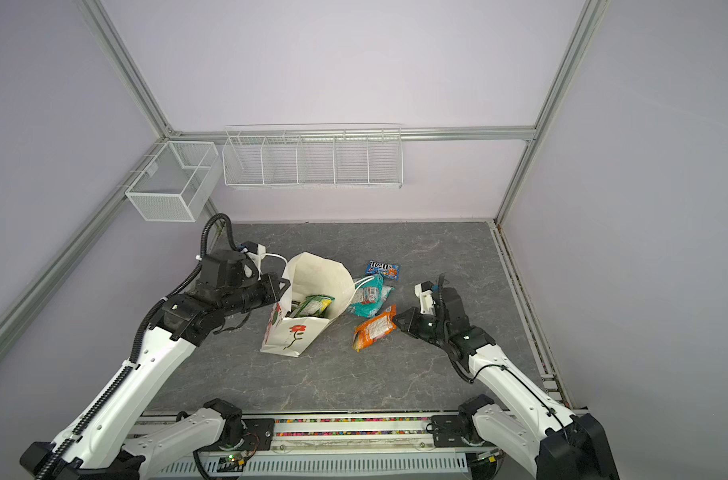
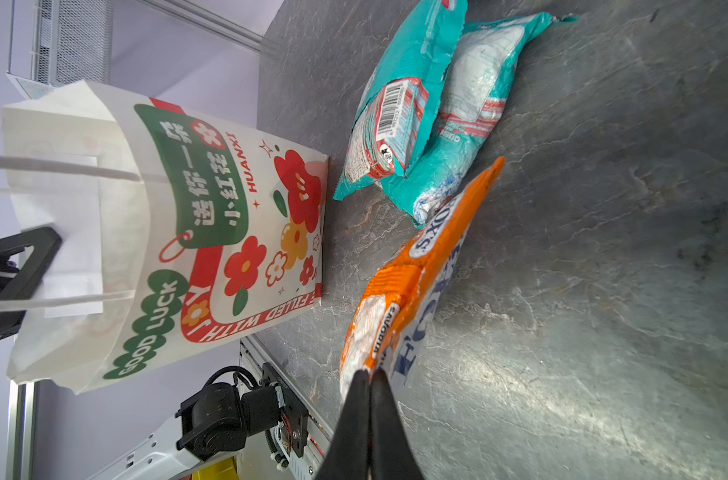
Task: Place the snacks into the paper bag
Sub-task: 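Close the right gripper on the Fox's bag edge, then lift the Fox's bag with the right gripper off the table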
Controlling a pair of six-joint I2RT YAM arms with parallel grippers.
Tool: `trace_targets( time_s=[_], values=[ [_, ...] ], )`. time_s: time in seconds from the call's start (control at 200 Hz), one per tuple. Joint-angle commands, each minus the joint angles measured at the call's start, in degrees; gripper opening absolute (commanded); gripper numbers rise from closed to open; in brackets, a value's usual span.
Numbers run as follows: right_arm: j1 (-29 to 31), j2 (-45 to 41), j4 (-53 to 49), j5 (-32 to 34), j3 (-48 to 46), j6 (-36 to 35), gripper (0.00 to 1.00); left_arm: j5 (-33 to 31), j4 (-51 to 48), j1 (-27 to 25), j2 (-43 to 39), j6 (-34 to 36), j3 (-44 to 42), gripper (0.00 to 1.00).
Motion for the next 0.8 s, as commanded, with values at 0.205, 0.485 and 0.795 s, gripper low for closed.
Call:
trace_targets(
  time_s=[0.205,0.485,0.795],
  values=[
    [0.3,-2.6,-0.7,0.2,3.0,-1.2,0.06,1.3,2.9,-2.2,2.1,-2.1,4.9,0.00],
    [0.3,-3.7,-1.8,0.7,3.4,-1.7,0.06,1.4,5.1,-2.9,2.9,-3.4,5.1,0.00],
    [0.3,-5.1,-3.5,1.0,4.2,-2.0,0.06,-1.4,3.6,-2.9,3.2,-2.0,3.8,0.00]
  ],
)
